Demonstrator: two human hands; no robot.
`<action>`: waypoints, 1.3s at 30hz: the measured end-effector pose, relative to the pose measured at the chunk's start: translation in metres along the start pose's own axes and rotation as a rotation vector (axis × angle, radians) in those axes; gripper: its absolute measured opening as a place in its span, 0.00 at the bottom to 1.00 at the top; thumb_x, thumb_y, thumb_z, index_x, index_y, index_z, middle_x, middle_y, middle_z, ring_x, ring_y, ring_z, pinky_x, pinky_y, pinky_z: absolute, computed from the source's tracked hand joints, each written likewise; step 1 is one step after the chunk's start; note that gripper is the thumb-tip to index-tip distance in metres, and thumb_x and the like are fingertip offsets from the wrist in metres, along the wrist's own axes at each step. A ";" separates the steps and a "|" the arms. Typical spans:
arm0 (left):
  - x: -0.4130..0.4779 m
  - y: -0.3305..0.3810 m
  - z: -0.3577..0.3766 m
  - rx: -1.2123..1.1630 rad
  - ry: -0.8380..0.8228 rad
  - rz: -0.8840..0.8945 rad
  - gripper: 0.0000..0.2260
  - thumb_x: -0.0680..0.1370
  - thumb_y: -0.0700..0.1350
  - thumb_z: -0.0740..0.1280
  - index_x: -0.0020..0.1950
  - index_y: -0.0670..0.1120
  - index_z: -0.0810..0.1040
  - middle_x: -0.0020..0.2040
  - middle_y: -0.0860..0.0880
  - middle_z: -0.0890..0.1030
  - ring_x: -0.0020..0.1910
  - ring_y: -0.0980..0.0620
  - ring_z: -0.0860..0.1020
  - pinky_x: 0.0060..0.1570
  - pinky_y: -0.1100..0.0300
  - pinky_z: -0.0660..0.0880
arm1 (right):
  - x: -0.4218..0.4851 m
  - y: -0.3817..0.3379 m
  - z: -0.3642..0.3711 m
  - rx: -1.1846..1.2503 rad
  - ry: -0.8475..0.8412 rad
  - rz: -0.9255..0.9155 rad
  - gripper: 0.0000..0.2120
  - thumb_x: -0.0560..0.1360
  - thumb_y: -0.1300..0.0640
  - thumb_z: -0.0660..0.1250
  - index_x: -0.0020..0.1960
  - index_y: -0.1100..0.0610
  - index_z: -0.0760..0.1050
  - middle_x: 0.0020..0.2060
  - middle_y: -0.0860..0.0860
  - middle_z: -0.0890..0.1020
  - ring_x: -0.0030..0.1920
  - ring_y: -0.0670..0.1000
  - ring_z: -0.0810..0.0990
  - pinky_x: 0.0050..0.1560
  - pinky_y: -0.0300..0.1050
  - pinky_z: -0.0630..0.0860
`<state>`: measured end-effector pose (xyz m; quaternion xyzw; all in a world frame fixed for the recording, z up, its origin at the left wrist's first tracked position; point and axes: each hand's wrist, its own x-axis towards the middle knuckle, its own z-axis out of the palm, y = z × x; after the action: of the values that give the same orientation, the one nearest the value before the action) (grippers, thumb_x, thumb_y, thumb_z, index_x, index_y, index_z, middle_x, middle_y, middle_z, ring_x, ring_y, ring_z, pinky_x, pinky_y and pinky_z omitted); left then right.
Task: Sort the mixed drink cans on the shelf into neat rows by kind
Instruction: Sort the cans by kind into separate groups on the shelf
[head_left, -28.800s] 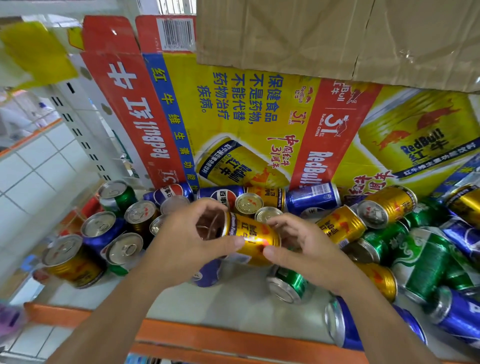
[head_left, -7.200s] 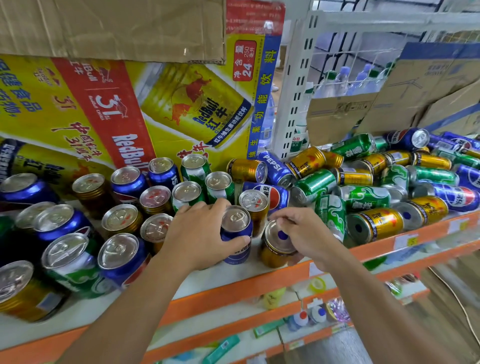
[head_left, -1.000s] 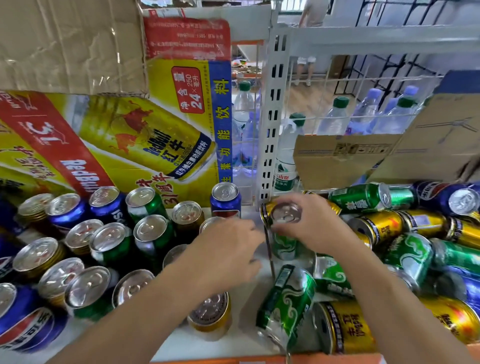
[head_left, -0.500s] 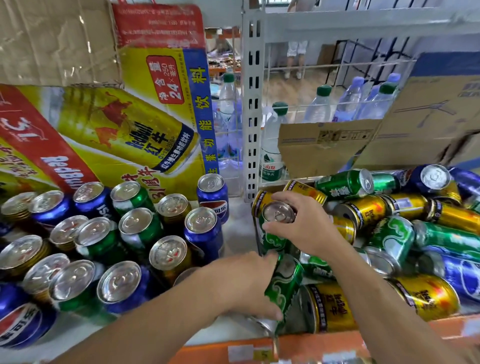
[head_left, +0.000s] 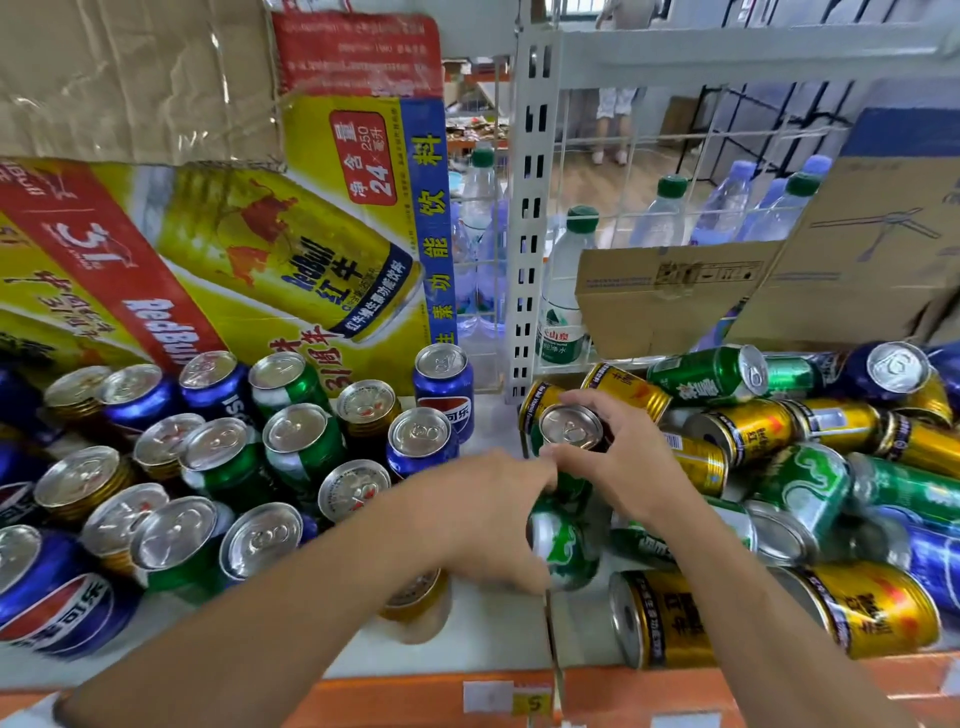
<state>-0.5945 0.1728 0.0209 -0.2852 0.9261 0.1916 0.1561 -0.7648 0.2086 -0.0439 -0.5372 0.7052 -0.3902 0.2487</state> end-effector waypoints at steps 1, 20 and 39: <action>-0.002 -0.002 -0.008 -0.017 0.026 0.000 0.29 0.69 0.56 0.74 0.65 0.54 0.65 0.46 0.54 0.69 0.44 0.54 0.73 0.38 0.61 0.69 | 0.000 -0.001 0.000 -0.002 0.001 0.000 0.27 0.67 0.47 0.77 0.64 0.47 0.73 0.56 0.42 0.79 0.56 0.44 0.77 0.58 0.44 0.74; -0.012 -0.039 0.006 -0.034 0.229 -0.002 0.29 0.67 0.61 0.73 0.65 0.56 0.70 0.59 0.56 0.74 0.59 0.56 0.71 0.58 0.54 0.73 | 0.011 -0.017 0.028 -0.052 -0.062 -0.085 0.25 0.72 0.47 0.72 0.68 0.48 0.72 0.59 0.42 0.76 0.58 0.41 0.73 0.52 0.31 0.67; 0.013 -0.044 -0.005 -0.057 0.438 -0.046 0.16 0.77 0.59 0.63 0.62 0.54 0.74 0.56 0.53 0.74 0.56 0.52 0.74 0.55 0.53 0.73 | 0.041 0.004 -0.008 -0.763 -0.222 0.109 0.24 0.72 0.49 0.71 0.65 0.52 0.68 0.58 0.53 0.76 0.61 0.58 0.72 0.62 0.51 0.69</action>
<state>-0.5795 0.1311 0.0083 -0.3452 0.9254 0.1476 -0.0524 -0.7853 0.1723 -0.0401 -0.5918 0.7958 -0.0261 0.1261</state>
